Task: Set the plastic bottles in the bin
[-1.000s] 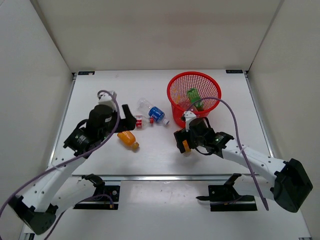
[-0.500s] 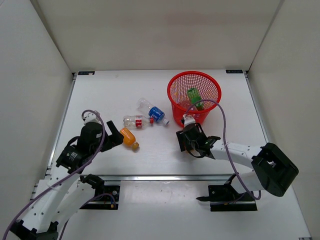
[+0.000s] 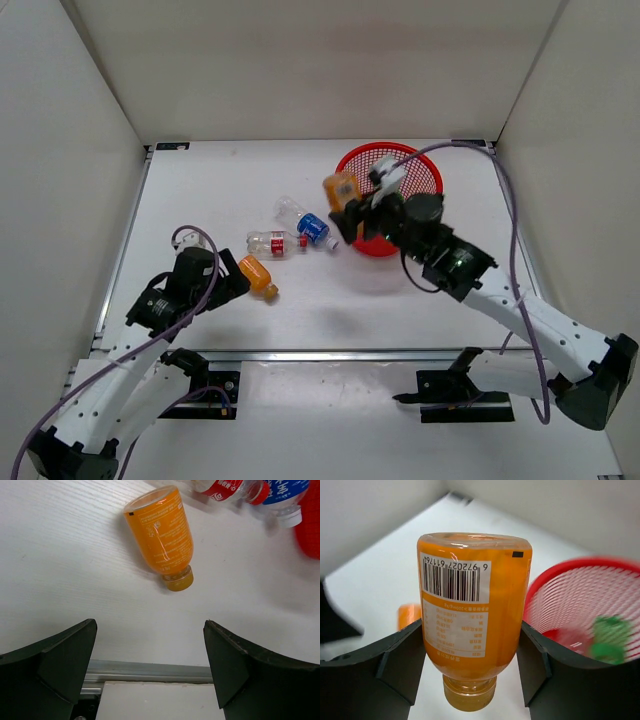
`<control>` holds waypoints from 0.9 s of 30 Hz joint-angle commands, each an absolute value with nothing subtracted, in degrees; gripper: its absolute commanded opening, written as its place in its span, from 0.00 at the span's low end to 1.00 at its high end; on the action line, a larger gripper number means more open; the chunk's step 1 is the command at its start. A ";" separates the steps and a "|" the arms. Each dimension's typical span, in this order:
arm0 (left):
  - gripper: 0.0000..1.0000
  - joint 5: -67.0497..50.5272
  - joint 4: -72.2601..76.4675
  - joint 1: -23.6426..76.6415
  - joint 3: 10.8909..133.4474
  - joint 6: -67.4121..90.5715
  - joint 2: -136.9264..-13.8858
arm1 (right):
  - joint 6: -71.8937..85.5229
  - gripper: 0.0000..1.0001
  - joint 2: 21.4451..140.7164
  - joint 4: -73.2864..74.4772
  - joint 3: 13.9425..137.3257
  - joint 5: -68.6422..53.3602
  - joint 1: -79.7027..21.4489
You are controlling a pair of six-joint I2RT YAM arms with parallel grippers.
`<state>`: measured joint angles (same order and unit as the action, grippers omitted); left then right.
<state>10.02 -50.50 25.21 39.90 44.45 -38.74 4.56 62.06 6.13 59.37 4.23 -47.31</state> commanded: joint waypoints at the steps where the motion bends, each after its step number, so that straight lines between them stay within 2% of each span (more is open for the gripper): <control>1: 0.99 9.49 -48.35 24.61 39.46 45.00 -40.25 | 0.70 0.37 64.94 5.08 65.98 2.03 -37.39; 3: 0.98 8.18 -46.60 24.17 38.85 45.44 -40.95 | 0.53 0.40 70.20 6.76 69.69 0.53 -32.80; 5: 0.98 7.56 -44.31 24.70 38.06 46.05 -41.57 | -1.21 0.47 73.54 6.24 71.01 0.35 -29.37; 7: 0.98 8.08 -43.16 24.35 38.05 46.14 -43.06 | -0.97 0.49 77.33 7.03 72.33 -1.41 -26.64; 9: 0.98 8.00 -42.63 24.34 38.23 46.05 -44.82 | -0.88 0.57 79.35 9.13 73.91 -1.41 -26.10; 10: 0.99 8.52 -42.37 24.35 38.49 45.79 -45.78 | -0.44 0.65 79.71 9.40 74.79 -1.41 -26.19; 11: 0.99 8.70 -41.93 24.43 38.67 45.36 -47.18 | -0.96 0.76 80.15 9.23 74.97 -1.41 -26.28; 12: 0.99 9.48 -41.58 24.69 38.67 45.44 -47.72 | -1.23 0.82 79.72 8.71 75.06 -1.15 -26.37; 14: 0.99 9.76 -41.05 24.52 38.85 45.27 -49.83 | -2.02 0.99 79.28 8.79 75.49 -0.18 -27.16; 22: 0.99 10.02 -34.99 24.26 38.24 46.05 -55.98 | -2.56 0.99 70.24 13.44 72.87 9.65 -26.90; 27: 0.99 11.68 -29.72 24.17 37.35 47.63 -60.02 | 4.91 0.99 61.90 20.12 63.48 7.04 -19.79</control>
